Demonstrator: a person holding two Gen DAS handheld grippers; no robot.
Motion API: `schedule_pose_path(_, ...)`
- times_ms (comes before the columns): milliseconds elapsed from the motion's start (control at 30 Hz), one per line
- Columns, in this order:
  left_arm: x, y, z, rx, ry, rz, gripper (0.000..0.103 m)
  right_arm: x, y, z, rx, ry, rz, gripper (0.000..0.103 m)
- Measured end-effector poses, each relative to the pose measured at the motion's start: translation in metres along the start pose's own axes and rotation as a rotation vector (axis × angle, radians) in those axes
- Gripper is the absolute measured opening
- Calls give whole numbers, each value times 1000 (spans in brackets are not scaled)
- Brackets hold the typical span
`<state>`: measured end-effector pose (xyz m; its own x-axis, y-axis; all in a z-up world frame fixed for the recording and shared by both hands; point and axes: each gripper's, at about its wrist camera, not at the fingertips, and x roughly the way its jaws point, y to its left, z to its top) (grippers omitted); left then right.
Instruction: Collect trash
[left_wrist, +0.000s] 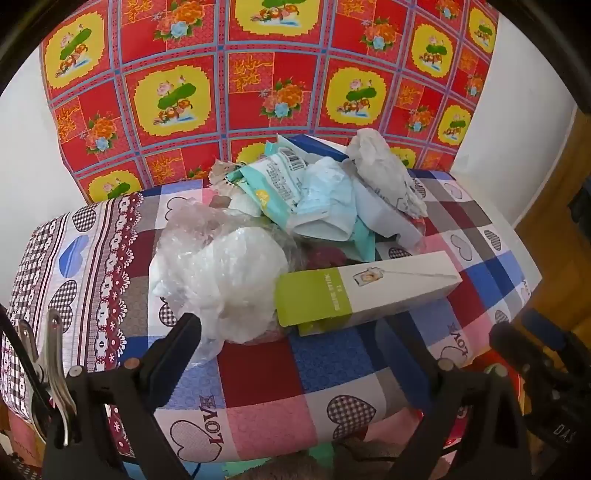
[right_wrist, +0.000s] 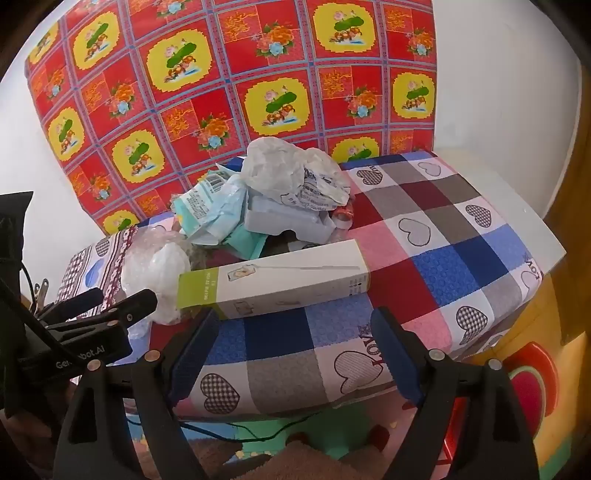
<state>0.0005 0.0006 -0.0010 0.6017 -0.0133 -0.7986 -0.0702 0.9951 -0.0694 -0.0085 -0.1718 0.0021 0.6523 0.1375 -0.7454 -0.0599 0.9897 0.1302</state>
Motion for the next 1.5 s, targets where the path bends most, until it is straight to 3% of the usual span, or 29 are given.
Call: schedule_pose_path(1500,6,5,2,-5,13,-4,98,2,4,3,-2,6,-7,86)
